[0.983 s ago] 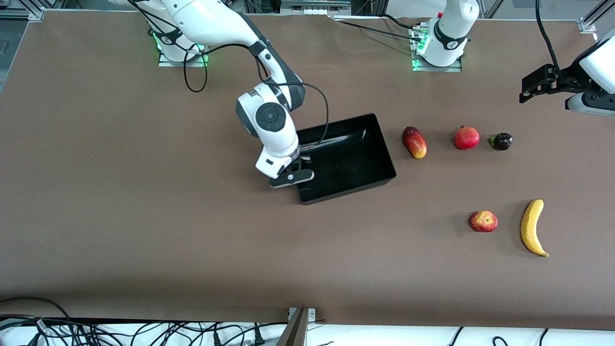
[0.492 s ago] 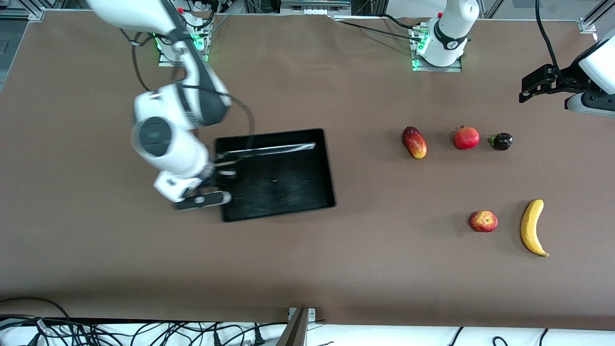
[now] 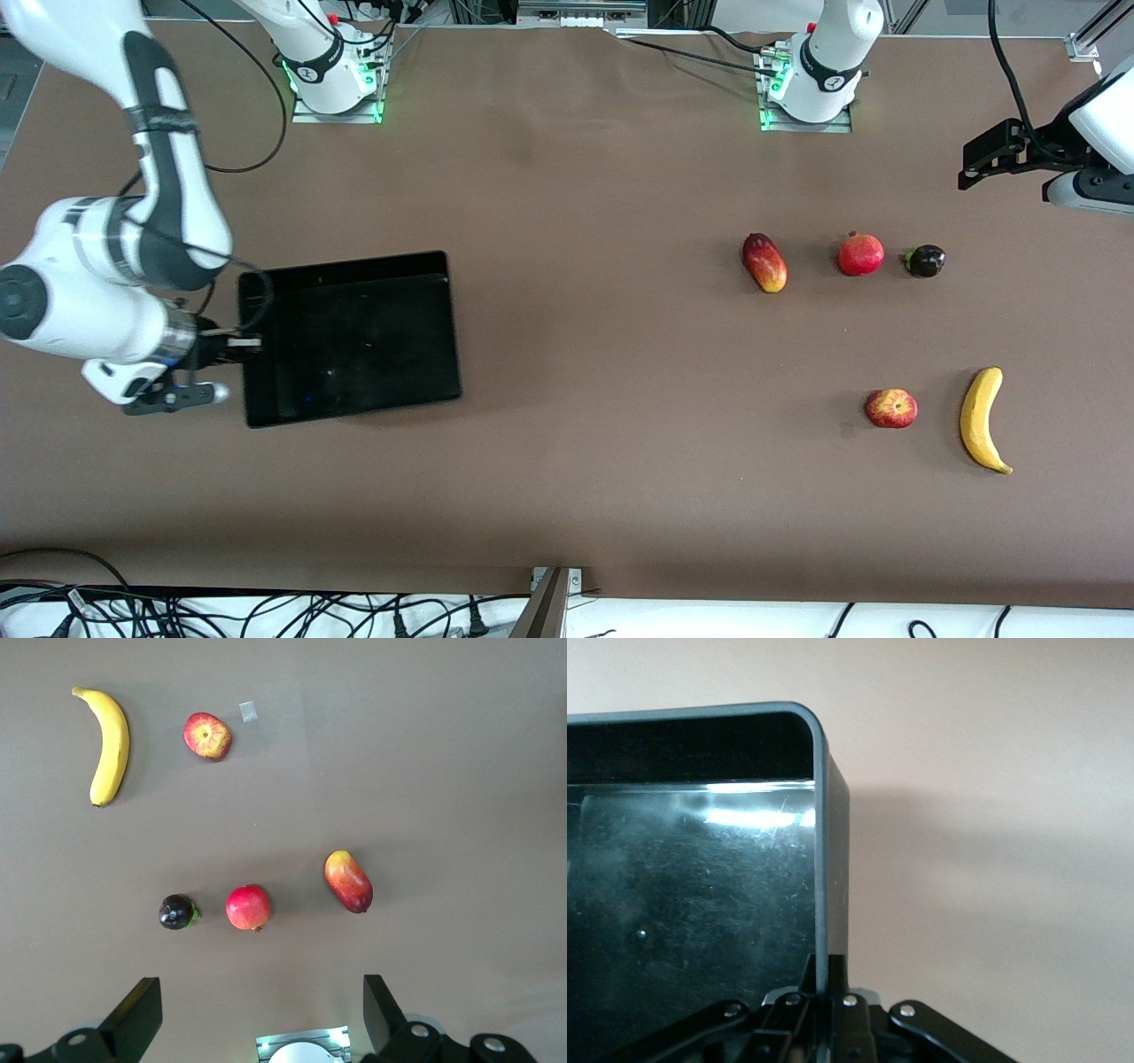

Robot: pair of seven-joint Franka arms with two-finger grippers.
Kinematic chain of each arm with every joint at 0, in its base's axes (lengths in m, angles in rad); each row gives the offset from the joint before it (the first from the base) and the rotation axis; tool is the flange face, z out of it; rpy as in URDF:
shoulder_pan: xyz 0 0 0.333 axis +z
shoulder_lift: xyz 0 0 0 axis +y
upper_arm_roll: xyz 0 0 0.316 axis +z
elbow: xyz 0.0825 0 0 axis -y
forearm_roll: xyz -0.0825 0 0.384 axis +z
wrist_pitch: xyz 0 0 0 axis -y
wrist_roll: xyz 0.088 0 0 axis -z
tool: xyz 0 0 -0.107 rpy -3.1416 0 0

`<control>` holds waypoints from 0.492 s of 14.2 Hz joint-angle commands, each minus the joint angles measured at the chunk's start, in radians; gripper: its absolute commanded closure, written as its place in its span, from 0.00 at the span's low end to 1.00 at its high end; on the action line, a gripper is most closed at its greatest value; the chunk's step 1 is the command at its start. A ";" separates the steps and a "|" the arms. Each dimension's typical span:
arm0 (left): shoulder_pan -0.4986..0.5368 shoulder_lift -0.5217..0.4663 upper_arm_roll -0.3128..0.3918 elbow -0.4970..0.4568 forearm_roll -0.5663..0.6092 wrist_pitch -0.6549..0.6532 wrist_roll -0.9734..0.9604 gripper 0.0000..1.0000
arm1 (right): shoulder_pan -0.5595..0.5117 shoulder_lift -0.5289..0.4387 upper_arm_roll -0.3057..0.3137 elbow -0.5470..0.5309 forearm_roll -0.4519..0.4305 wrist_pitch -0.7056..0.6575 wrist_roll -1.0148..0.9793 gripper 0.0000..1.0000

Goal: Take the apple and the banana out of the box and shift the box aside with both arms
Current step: 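Drag the tray across the table toward the right arm's base side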

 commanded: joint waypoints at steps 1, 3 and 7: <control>-0.006 -0.008 0.009 -0.016 -0.007 0.004 0.001 0.00 | -0.065 -0.011 0.022 -0.060 0.031 0.033 -0.063 1.00; -0.004 -0.008 0.009 -0.013 -0.007 0.004 0.000 0.00 | -0.082 -0.011 0.022 -0.122 0.031 0.110 -0.063 1.00; -0.004 -0.009 0.009 -0.013 -0.007 0.003 -0.003 0.00 | -0.091 -0.018 0.022 -0.205 0.033 0.173 -0.061 1.00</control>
